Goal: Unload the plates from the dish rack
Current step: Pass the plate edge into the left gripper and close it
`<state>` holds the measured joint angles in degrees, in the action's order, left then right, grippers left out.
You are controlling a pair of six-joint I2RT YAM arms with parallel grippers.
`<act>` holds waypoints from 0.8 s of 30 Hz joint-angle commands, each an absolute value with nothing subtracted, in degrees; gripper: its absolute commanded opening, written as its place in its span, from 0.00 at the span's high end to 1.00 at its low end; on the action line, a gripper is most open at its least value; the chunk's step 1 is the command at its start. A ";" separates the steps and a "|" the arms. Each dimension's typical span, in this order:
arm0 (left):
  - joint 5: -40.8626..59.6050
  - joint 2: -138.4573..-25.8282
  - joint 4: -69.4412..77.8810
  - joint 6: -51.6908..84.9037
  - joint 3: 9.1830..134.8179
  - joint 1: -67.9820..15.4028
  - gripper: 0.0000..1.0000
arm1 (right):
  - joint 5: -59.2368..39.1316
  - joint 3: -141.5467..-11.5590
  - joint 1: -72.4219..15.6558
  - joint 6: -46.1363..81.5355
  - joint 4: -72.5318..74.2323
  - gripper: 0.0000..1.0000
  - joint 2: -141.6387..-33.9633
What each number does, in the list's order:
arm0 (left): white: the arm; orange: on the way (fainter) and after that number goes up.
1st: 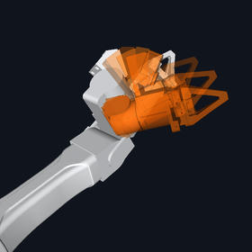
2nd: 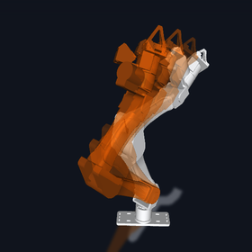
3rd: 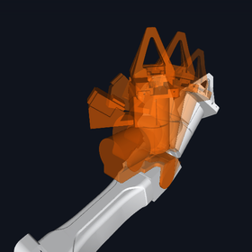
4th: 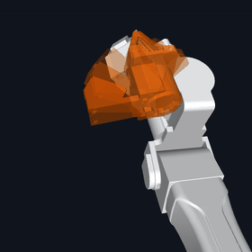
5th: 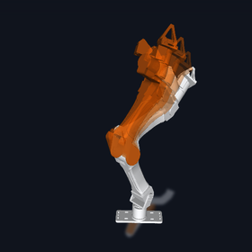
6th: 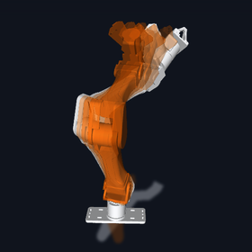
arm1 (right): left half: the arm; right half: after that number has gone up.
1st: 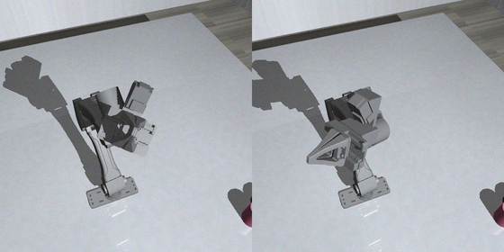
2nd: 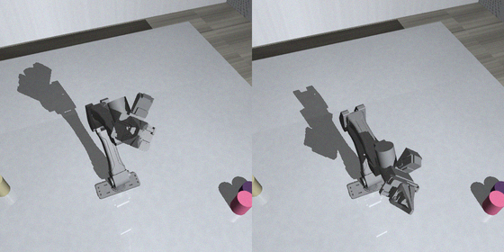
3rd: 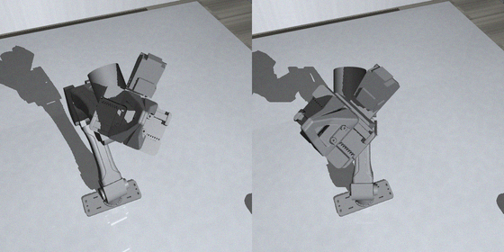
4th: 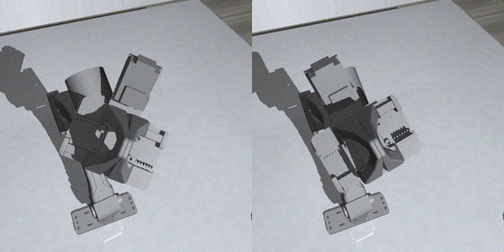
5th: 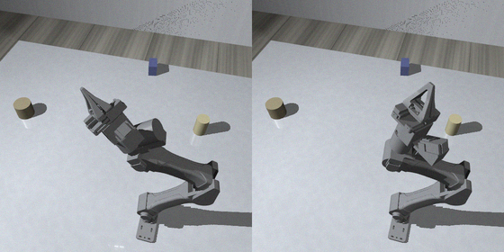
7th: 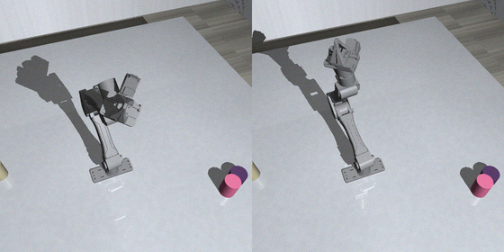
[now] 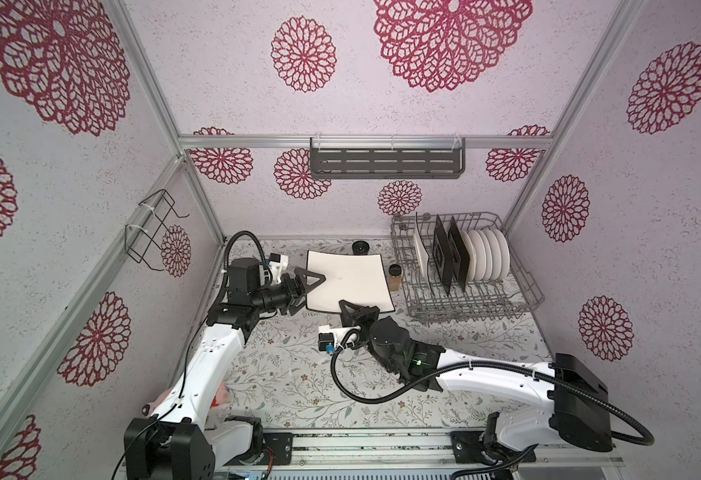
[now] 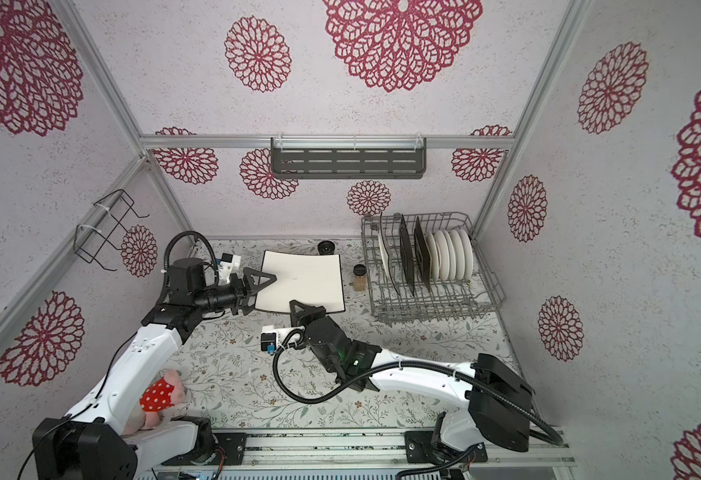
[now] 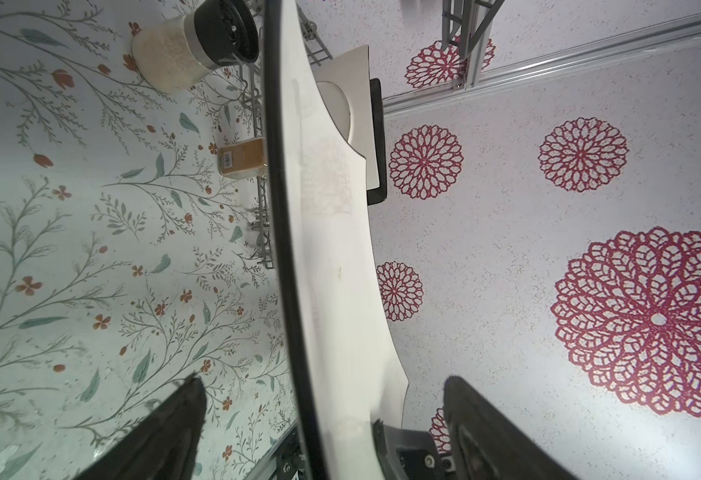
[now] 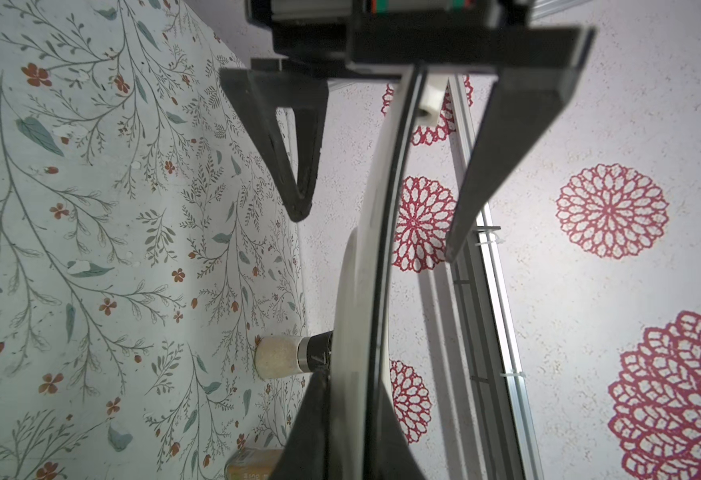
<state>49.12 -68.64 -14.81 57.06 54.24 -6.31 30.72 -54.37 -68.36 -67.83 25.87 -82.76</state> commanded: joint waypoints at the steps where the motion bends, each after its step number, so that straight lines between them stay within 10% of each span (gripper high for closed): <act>1: 50.16 -69.29 -10.70 58.52 53.71 -7.02 0.12 | 35.85 -57.29 -70.18 -74.23 41.04 1.00 -81.67; 24: 52.29 -70.67 -8.09 56.98 51.68 -7.29 0.68 | 37.51 -55.56 -71.72 -78.22 45.08 1.00 -84.99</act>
<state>50.22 -70.65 -10.09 58.08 52.21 -6.70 36.86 -53.78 -71.20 -75.46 32.32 -86.59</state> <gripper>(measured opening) 0.329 0.141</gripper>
